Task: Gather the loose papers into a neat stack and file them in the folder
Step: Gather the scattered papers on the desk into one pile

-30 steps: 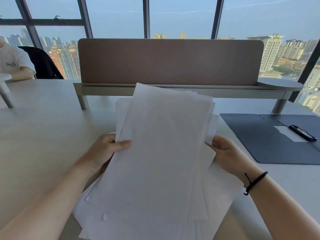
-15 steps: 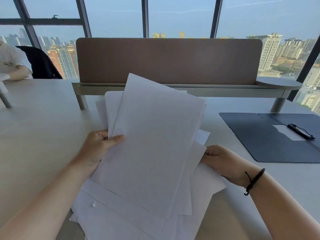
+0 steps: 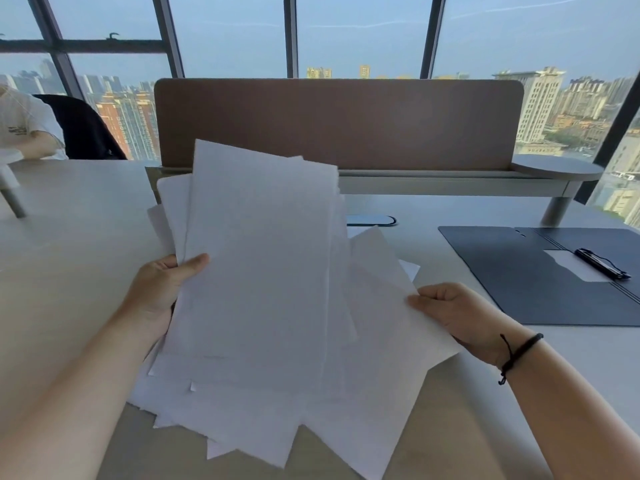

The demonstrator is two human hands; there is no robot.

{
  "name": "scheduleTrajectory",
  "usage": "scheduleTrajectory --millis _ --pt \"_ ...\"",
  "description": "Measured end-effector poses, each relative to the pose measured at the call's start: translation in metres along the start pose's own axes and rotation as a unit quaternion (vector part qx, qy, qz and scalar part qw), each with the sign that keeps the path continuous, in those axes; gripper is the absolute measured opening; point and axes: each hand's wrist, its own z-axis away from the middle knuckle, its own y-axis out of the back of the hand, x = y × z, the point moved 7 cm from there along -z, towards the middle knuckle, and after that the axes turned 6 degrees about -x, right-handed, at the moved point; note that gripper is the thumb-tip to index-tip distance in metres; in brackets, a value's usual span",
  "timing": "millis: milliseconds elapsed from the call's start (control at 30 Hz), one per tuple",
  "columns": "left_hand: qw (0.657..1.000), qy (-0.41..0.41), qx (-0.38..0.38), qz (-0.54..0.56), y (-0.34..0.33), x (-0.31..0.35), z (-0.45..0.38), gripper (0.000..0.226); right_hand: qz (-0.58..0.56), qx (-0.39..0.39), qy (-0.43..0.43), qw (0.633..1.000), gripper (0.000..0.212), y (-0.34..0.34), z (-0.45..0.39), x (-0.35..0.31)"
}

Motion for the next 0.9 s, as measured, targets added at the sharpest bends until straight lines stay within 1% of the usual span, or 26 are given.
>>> scheduleTrajectory --millis 33,133,200,300,367,467,600,733,800,833,867,900 --pt "1.000 0.001 0.012 0.012 0.007 -0.001 -0.002 0.014 -0.013 0.022 0.005 1.000 0.039 0.005 -0.002 0.000" --pt "0.999 0.013 0.023 0.040 0.016 -0.004 -0.004 0.013 -0.062 0.095 0.023 0.993 0.030 0.019 -0.003 0.000" --pt "0.998 0.018 0.021 0.048 0.014 -0.006 -0.003 0.013 -0.110 0.128 0.032 0.985 0.027 0.025 -0.001 -0.001" --pt "0.998 0.018 0.003 0.052 0.005 -0.007 -0.001 0.013 -0.181 0.157 0.046 0.970 0.026 0.029 0.001 -0.003" --pt "0.998 0.019 -0.008 0.054 -0.002 -0.010 -0.001 0.017 -0.209 0.158 0.049 0.964 0.025 0.026 0.001 -0.004" --pt "0.998 0.023 -0.025 0.060 -0.019 -0.014 0.003 0.020 -0.208 0.127 0.043 0.969 0.025 0.008 -0.002 -0.003" --pt "0.996 0.032 -0.038 0.077 -0.037 -0.018 0.008 0.026 -0.181 0.047 0.043 0.981 0.026 -0.024 -0.007 -0.002" --pt "0.998 -0.005 0.008 0.057 -0.031 -0.014 0.006 0.049 -0.166 0.003 0.059 0.984 0.027 -0.034 -0.005 -0.008" --pt "0.998 -0.012 0.035 0.048 -0.028 -0.014 0.007 0.074 -0.164 -0.026 0.072 0.983 0.028 -0.037 -0.002 -0.013" --pt "0.998 -0.005 0.037 0.042 -0.029 -0.015 0.009 0.087 -0.160 -0.041 0.076 0.983 0.029 -0.040 -0.001 -0.014" --pt "0.999 0.005 0.034 0.033 -0.029 -0.018 0.008 0.092 -0.154 -0.052 0.076 0.984 0.031 -0.044 0.001 -0.015" --pt "0.999 0.010 0.023 0.040 -0.032 -0.020 0.008 0.085 -0.145 -0.061 0.073 0.985 0.033 -0.049 0.002 -0.016"
